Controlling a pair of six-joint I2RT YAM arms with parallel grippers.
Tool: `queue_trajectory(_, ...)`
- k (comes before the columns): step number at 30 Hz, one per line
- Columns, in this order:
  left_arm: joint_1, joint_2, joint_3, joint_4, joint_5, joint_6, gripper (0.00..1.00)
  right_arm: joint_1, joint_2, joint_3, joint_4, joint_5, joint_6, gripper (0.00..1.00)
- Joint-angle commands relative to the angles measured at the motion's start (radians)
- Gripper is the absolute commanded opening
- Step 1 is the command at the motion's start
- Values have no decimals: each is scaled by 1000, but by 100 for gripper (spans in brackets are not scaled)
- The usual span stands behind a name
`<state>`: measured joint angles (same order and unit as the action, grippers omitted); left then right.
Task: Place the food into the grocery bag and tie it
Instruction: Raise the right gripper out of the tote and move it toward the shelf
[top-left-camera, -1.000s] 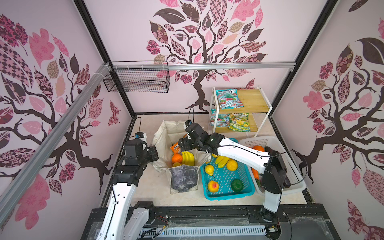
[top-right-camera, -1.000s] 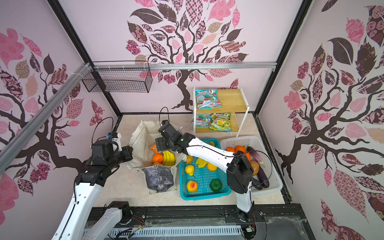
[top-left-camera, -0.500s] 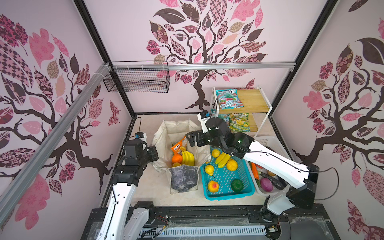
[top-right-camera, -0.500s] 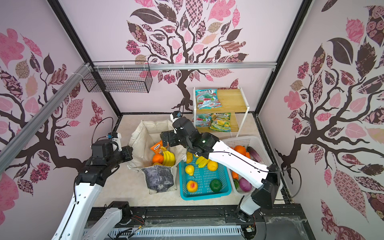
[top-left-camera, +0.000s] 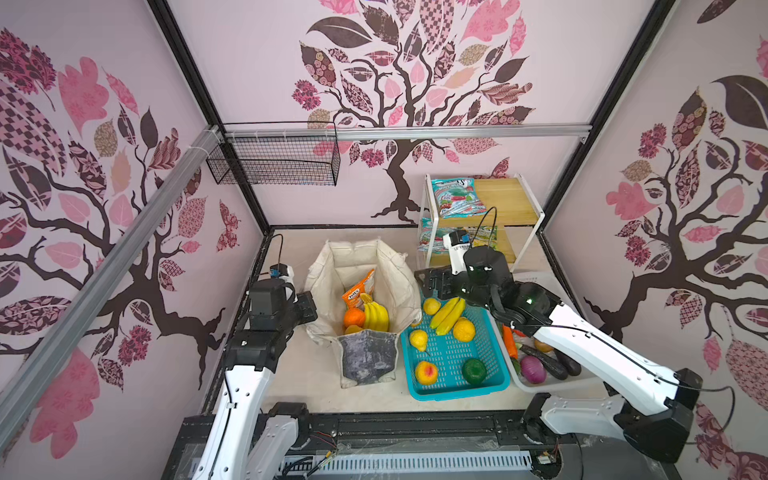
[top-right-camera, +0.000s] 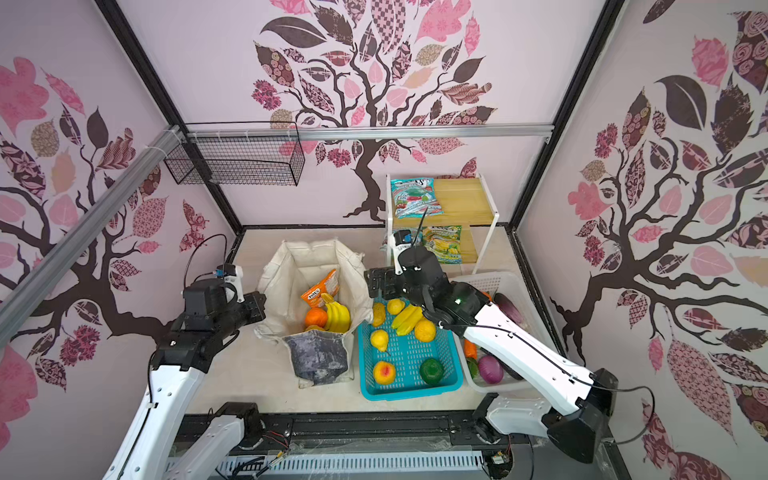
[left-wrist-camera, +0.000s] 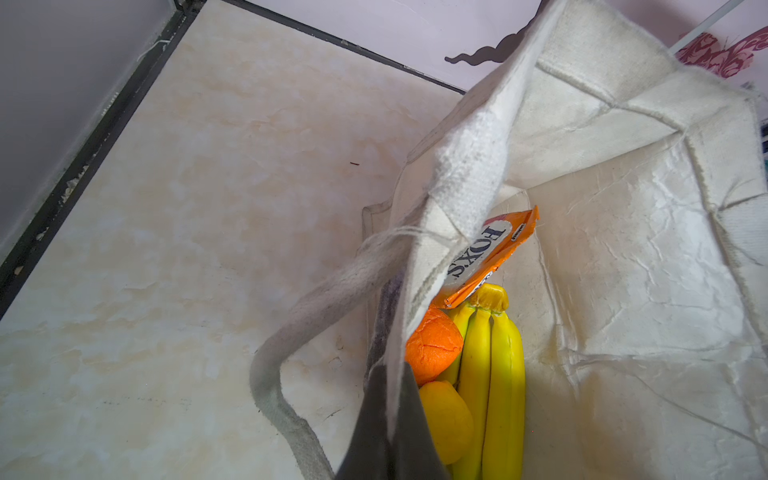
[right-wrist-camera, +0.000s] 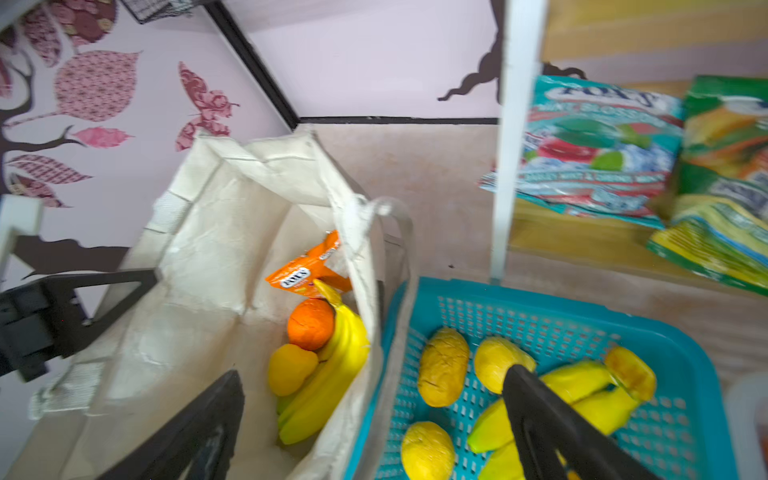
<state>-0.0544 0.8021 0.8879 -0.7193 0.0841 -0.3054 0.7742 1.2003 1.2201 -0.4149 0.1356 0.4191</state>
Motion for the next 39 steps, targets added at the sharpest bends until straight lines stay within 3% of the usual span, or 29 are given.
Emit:
queue_trajectory(1,-5,1,-23,24,9,14,0,-2,-66,-18,5,54,-18,99)
queue_trajectory(7,-5,0,-24,25,13,15,0,-34,-99,-85,1,94,-23,100)
queue_trajectory(24,-5,-4,-23,26,22,15,0,-162,-182,-272,59,22,59,100)
queue_trajectory(31,-5,-5,-23,27,22,15,0,-306,-210,-337,45,-78,120,100)
queue_trajectory(36,-5,-6,-23,28,23,15,0,-340,-264,-377,51,-24,125,99)
queue_trajectory(39,-5,-6,-23,27,23,15,0,-396,-288,-399,61,-65,153,99)
